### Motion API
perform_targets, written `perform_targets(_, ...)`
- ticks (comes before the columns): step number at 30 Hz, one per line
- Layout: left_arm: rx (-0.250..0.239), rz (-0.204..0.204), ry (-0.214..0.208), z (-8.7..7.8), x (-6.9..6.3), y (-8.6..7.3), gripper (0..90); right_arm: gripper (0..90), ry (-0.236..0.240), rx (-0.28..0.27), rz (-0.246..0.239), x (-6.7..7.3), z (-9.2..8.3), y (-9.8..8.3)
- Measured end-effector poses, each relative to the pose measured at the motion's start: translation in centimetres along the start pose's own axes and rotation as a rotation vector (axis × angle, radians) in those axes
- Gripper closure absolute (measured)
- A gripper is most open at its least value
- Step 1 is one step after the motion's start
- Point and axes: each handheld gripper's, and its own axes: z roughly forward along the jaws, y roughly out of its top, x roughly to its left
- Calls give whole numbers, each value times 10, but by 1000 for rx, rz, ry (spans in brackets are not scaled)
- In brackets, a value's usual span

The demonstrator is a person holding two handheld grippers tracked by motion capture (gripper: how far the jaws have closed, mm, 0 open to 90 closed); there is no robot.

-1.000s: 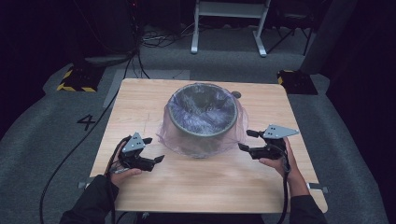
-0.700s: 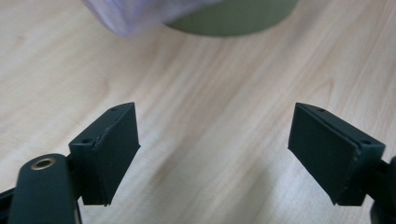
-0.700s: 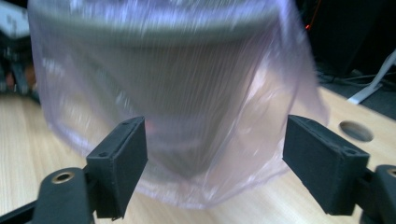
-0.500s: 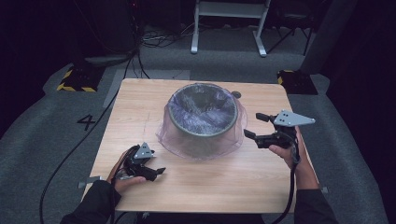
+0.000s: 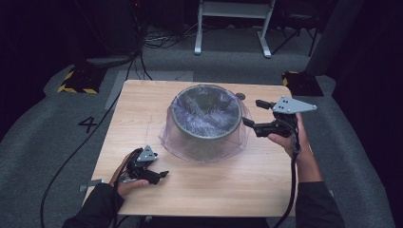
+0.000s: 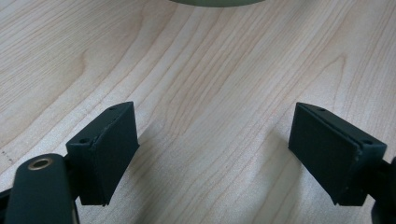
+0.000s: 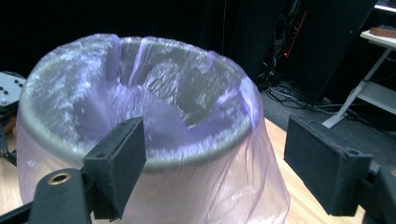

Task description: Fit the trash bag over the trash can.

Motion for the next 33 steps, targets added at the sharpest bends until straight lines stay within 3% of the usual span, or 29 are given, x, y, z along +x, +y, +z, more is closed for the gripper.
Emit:
perform_targets(14,0,-4,1,0,-1,0,149,219,-3,-1,-3,0,6,18)
perform_targets(33,0,-3,1,0,-1,0,149,214,15,28,-5,1,35,31)
